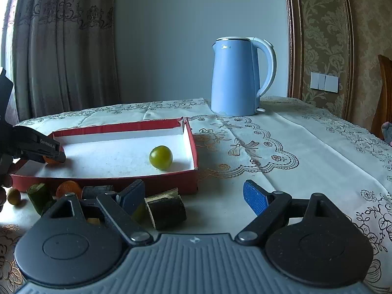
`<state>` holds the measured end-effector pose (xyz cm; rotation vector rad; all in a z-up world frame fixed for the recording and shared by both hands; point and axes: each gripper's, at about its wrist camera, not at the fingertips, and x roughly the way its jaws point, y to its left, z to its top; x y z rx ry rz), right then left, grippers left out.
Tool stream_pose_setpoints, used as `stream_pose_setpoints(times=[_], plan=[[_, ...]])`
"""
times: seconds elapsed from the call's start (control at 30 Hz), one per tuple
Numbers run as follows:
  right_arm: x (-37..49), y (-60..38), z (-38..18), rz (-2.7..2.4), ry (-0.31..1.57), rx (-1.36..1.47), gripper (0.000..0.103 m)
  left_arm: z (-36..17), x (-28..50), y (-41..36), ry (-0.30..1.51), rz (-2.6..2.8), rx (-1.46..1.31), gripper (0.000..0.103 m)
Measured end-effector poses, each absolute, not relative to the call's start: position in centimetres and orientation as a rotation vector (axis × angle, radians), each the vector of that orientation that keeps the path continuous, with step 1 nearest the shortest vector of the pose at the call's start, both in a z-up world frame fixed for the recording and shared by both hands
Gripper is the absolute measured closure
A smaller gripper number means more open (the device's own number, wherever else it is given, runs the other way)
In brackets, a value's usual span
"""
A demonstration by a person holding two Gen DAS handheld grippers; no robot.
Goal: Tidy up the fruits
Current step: 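Open the left tool to set the tangerine in the box, withdraw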
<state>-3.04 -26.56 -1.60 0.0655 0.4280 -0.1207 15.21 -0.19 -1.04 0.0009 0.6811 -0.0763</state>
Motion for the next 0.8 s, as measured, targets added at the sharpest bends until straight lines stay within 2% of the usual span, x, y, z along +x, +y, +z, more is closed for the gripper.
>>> stream_pose_setpoints(times=[0.23, 0.33, 0.4, 0.63, 0.67, 0.77, 0.8], plan=[[-3.3, -26.6, -1.5, -0.131, 0.413, 0.066, 0.015, -1.3, 15.4, -0.3, 0.695, -0.067, 0.007, 0.062], [-3.3, -26.6, -1.5, -0.133, 0.413, 0.065, 0.015, -1.3, 15.4, -0.2, 0.696, -0.066, 0.004, 0.058], [-3.4, -26.5, -1.4, -0.133, 0.412, 0.063, 0.015, -1.3, 15.2, -0.2, 0.693, -0.063, 0.008, 0.051], [-3.3, -26.6, -1.5, -0.135, 0.415, 0.061, 0.015, -0.5, 14.0, 0.2, 0.668, -0.060, 0.020, 0.040], [-3.3, -26.6, -1.5, -0.136, 0.415, 0.062, 0.015, -0.2, 13.6, 0.4, 0.660, -0.053, 0.020, 0.031], [-3.4, -26.5, -1.4, -0.140, 0.410, 0.059, 0.015, 0.8, 11.4, 0.9, 0.623, -0.075, 0.028, 0.029], [-3.4, -26.5, -1.4, -0.140, 0.410, 0.055, 0.015, 1.0, 10.8, 0.9, 0.612, -0.070, 0.032, 0.020]])
